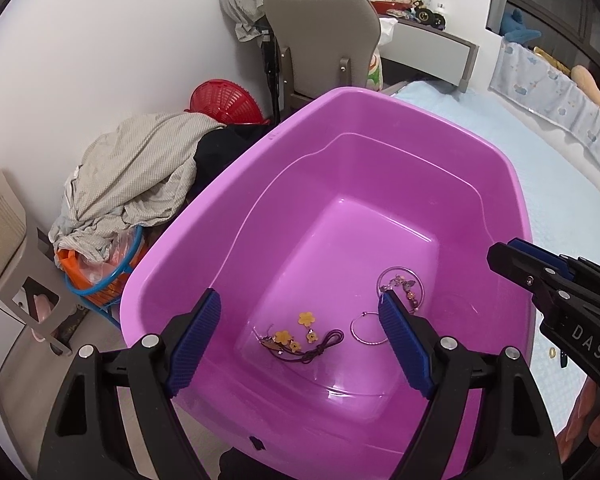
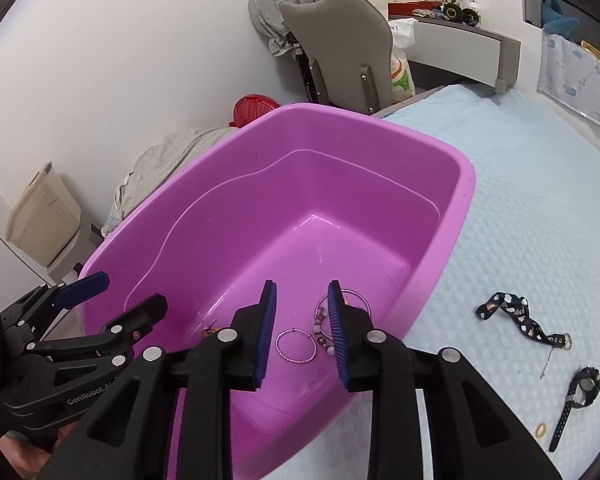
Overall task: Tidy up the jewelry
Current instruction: 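Move both grippers away from the tub back over the bed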
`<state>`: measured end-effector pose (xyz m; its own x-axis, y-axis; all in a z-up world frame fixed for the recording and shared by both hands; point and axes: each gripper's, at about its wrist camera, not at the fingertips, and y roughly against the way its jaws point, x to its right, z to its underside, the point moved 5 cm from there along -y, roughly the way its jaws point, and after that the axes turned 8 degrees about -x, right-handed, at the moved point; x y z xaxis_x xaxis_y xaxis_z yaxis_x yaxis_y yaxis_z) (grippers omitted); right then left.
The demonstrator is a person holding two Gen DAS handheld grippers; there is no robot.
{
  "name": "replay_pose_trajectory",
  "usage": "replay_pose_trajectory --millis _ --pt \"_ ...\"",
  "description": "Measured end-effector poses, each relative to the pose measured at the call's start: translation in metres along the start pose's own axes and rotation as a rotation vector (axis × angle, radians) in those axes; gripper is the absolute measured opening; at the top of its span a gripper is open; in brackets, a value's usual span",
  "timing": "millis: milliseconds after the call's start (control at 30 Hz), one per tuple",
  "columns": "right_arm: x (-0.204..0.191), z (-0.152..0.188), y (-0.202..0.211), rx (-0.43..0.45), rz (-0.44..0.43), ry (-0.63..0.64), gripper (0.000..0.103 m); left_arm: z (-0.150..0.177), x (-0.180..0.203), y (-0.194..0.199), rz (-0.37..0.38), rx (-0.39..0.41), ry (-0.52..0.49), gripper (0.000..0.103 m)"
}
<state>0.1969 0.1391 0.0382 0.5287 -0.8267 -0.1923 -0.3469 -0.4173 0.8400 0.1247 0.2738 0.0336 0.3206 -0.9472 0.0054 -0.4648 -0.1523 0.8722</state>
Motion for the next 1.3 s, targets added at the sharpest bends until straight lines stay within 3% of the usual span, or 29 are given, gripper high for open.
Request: replay_pose_trajectory --millis 333,633,967,1300 --pt "0.011 0.016 0.017 0.025 -0.026 -0.04 0.037 0.006 0.012 0.014 0.006 0.023 -0.013 0.08" --pt "0.022 0.036 0.034 0.043 0.001 -0.049 0.047 0.019 0.033 0.021 0.026 0.023 -0.042 0.08" --pt "0.035 0.06 0.055 0.078 0.011 -0.08 0.071 0.036 0.039 0.03 0.032 0.023 -0.035 0.081" --pt "0.052 0.109 0.078 0.092 0.019 -0.135 0.077 0.054 0.059 0.043 0.042 0.043 -0.063 0.082"
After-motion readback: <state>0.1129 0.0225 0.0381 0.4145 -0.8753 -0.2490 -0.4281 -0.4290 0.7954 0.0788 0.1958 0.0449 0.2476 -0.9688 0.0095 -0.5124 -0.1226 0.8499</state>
